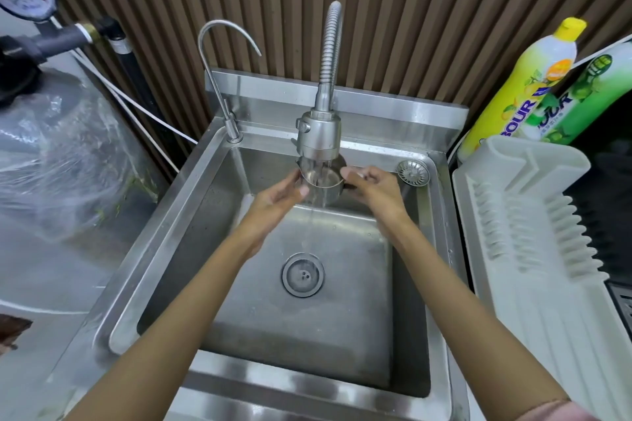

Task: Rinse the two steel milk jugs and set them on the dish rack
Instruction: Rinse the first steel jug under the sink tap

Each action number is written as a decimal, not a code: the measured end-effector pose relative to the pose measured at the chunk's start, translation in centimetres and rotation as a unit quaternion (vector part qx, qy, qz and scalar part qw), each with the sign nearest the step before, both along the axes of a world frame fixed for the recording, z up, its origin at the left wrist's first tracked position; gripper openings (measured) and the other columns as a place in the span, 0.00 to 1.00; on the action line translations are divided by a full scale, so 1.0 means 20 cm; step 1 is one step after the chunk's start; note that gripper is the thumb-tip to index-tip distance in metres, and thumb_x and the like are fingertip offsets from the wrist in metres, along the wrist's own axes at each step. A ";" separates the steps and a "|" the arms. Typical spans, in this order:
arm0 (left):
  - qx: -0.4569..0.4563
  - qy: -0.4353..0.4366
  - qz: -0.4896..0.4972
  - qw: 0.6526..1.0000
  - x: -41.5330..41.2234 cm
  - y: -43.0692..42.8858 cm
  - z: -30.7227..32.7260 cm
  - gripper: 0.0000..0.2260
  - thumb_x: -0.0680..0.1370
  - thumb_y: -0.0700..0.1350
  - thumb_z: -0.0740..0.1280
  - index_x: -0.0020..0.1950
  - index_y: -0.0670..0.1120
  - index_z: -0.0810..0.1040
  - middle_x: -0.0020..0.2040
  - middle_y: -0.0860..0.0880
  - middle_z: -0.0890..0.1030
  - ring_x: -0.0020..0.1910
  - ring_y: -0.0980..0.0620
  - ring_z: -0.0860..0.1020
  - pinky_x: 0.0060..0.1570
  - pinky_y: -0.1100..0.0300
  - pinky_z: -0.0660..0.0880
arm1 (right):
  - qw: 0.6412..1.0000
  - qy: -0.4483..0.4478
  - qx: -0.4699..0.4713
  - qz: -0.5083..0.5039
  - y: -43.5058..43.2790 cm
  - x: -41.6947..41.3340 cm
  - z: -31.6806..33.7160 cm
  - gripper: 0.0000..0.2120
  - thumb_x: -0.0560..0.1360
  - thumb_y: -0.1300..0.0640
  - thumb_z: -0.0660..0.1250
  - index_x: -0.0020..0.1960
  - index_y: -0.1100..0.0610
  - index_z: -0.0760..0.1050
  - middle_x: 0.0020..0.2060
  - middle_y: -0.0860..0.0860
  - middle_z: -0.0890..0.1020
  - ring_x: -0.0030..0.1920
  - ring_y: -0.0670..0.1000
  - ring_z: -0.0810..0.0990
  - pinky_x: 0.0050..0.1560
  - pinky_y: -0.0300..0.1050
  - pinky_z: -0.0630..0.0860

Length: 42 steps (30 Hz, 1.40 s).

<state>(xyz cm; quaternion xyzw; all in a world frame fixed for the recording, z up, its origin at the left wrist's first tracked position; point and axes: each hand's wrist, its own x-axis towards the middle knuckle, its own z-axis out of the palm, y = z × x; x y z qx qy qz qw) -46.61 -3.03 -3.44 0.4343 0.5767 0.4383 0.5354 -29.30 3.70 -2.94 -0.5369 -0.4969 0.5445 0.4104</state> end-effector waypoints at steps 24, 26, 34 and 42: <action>0.057 0.015 0.072 0.996 0.05 -0.10 -0.05 0.34 0.67 0.37 0.75 0.71 0.46 0.66 0.63 0.54 0.75 0.62 0.57 0.73 0.63 0.62 0.68 | 0.995 0.047 -0.072 0.044 -0.23 0.00 0.01 0.05 0.72 0.59 0.69 0.43 0.61 0.78 0.37 0.55 0.82 0.42 0.52 0.82 0.42 0.42 0.82; 0.059 0.014 0.073 0.995 0.05 -0.09 -0.05 0.31 0.66 0.38 0.75 0.67 0.47 0.70 0.63 0.51 0.77 0.62 0.56 0.75 0.64 0.62 0.69 | 0.995 0.056 -0.073 0.039 -0.23 0.00 0.01 0.05 0.73 0.59 0.69 0.42 0.61 0.78 0.38 0.56 0.83 0.43 0.53 0.82 0.42 0.42 0.82; 0.079 0.039 0.056 0.995 0.02 -0.06 -0.05 0.27 0.66 0.38 0.76 0.62 0.52 0.73 0.55 0.56 0.79 0.54 0.66 0.77 0.48 0.79 0.71 | 0.994 0.069 -0.077 0.029 -0.22 -0.02 -0.02 0.07 0.73 0.58 0.69 0.45 0.62 0.79 0.43 0.59 0.83 0.47 0.54 0.83 0.47 0.46 0.82; 0.091 0.084 0.051 0.991 0.02 -0.06 -0.04 0.29 0.63 0.45 0.78 0.61 0.55 0.73 0.55 0.57 0.79 0.55 0.61 0.76 0.50 0.79 0.69 | 0.991 0.094 -0.088 0.028 -0.25 -0.02 -0.03 0.05 0.73 0.58 0.68 0.40 0.60 0.78 0.40 0.56 0.82 0.47 0.52 0.82 0.49 0.49 0.81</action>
